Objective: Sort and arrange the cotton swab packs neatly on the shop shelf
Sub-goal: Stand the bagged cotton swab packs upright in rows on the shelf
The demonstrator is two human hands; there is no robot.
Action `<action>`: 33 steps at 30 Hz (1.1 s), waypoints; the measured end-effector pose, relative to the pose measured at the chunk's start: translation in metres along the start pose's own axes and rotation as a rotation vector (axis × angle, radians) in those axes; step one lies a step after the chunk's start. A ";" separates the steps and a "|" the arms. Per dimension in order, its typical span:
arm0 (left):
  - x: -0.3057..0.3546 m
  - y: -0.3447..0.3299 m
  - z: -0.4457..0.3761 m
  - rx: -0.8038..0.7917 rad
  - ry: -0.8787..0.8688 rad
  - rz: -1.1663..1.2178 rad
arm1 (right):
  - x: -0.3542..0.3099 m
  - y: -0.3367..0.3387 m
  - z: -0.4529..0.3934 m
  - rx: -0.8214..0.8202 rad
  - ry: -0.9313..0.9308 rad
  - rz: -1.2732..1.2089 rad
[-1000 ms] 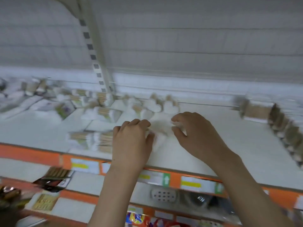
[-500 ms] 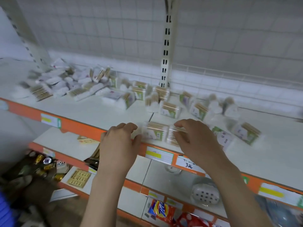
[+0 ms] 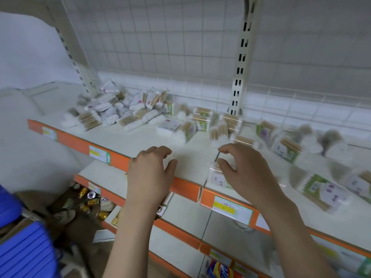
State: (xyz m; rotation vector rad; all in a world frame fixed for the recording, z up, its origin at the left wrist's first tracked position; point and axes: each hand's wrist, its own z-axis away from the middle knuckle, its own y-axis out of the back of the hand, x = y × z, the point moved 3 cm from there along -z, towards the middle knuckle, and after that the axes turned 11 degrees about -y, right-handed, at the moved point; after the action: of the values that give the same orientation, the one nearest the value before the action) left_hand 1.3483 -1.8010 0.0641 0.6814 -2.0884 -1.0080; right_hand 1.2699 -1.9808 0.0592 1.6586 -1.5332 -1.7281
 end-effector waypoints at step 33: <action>-0.233 -0.005 -0.180 -0.257 -0.259 0.053 | -0.133 -0.140 -0.161 -0.078 -0.237 0.315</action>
State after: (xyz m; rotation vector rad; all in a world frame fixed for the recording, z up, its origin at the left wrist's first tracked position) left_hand 1.6316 -1.7201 0.0544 0.3803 -2.1285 -1.3651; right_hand 1.5073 -1.8969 0.0539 1.1342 -1.6974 -1.8299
